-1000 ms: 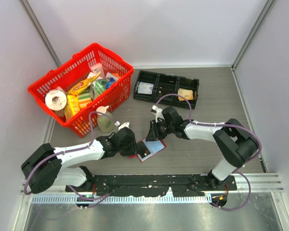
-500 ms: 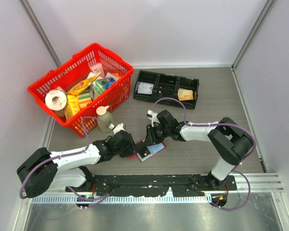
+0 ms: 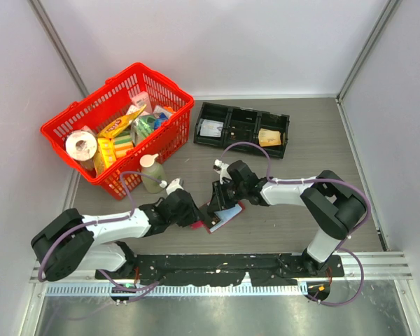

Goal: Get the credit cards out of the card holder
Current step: Remove the credit card from the card holder.

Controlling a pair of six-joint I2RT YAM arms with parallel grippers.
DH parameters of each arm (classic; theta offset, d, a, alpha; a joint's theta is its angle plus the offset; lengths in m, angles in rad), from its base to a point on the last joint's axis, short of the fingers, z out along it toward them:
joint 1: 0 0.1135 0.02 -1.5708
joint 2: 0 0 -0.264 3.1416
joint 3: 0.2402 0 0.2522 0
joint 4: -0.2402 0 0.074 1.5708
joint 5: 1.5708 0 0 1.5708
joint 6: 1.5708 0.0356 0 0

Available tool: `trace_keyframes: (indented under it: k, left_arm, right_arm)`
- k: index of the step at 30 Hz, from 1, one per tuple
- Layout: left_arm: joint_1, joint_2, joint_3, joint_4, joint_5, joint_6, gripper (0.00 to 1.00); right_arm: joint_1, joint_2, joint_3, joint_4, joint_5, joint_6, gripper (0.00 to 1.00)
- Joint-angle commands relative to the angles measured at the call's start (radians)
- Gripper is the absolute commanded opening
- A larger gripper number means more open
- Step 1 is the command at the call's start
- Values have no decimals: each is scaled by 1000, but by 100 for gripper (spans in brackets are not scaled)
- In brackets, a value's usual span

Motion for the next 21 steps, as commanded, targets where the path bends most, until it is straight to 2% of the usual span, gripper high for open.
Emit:
trace_keyframes:
  k: [1,11,21]
  left_arm:
    - [-3,46,-36,32,-3,-21,30]
    - [-3,2,-109,116,-12,-95,31]
    - [-3,-110,-229,225,-75,-230,11]
  right_arm:
    - [27,4,1,62,-36,26,29]
    - [45,13,-10,98,-55,65,29]
    - [44,24,-45,133,-47,95,28]
